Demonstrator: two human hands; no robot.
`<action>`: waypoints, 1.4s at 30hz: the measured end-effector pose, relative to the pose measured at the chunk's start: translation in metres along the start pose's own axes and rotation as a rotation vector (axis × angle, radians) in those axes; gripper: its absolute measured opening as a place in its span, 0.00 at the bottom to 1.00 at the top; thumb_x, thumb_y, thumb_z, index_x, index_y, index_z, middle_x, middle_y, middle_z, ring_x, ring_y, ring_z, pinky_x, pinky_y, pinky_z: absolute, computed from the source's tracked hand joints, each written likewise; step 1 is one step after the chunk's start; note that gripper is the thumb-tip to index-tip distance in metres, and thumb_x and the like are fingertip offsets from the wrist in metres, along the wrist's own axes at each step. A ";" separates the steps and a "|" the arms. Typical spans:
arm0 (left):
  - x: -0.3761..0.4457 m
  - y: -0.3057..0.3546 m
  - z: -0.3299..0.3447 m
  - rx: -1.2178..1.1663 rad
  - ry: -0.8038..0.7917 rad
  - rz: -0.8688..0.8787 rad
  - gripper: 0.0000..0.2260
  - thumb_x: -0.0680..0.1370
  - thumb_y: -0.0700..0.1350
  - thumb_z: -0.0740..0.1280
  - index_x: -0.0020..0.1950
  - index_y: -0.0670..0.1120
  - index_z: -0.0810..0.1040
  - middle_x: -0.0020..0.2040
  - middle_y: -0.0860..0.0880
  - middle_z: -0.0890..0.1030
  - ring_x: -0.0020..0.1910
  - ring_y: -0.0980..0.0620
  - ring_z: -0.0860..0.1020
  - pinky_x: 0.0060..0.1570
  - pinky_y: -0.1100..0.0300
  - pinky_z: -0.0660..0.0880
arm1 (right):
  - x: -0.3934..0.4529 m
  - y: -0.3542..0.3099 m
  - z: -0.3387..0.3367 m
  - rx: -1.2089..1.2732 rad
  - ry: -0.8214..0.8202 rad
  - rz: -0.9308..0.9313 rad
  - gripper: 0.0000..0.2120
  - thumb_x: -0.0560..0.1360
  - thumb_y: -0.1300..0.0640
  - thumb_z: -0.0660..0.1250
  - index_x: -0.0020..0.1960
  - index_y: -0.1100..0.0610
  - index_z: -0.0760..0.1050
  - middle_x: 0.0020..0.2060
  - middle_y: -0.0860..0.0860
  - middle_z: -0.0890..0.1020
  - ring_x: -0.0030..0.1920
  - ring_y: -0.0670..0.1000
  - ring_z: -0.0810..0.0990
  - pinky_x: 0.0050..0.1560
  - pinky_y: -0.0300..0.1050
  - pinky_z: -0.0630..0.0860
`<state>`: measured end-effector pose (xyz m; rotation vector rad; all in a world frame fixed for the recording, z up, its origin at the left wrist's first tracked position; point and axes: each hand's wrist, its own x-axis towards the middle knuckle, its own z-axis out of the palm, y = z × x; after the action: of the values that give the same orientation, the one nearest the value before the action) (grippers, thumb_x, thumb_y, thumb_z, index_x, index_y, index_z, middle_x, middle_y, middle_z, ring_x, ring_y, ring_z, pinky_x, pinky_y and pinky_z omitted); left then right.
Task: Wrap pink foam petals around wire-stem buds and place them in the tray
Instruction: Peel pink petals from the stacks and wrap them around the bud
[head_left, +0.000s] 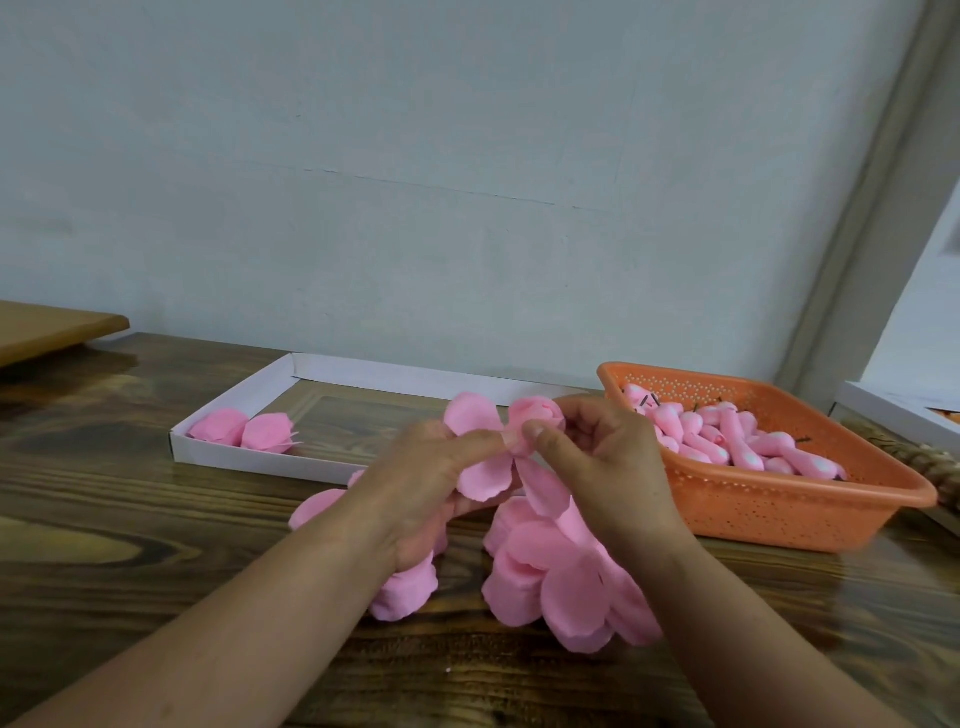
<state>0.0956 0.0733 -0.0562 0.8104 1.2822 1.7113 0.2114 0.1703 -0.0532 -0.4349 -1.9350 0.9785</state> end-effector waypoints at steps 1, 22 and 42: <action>0.001 -0.001 0.000 -0.020 -0.001 0.001 0.28 0.53 0.50 0.78 0.49 0.39 0.82 0.48 0.43 0.85 0.46 0.50 0.83 0.40 0.60 0.79 | -0.001 0.001 0.001 -0.009 0.031 0.005 0.05 0.72 0.60 0.71 0.39 0.52 0.80 0.34 0.48 0.83 0.35 0.45 0.80 0.37 0.36 0.76; 0.003 -0.013 0.007 0.094 0.195 -0.008 0.09 0.77 0.44 0.67 0.54 0.44 0.83 0.48 0.47 0.85 0.52 0.48 0.82 0.52 0.55 0.77 | -0.005 -0.001 0.009 0.020 -0.022 -0.044 0.06 0.71 0.65 0.71 0.38 0.55 0.80 0.33 0.56 0.81 0.34 0.54 0.78 0.36 0.36 0.76; 0.001 -0.010 0.007 0.166 0.259 0.096 0.12 0.78 0.46 0.66 0.37 0.51 0.85 0.38 0.53 0.85 0.40 0.55 0.82 0.34 0.66 0.73 | -0.003 -0.007 0.001 0.054 -0.221 0.078 0.11 0.70 0.67 0.72 0.42 0.50 0.81 0.38 0.48 0.84 0.40 0.47 0.82 0.42 0.40 0.80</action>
<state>0.1040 0.0783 -0.0643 0.7734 1.5998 1.8500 0.2122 0.1637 -0.0495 -0.3872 -2.0954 1.1672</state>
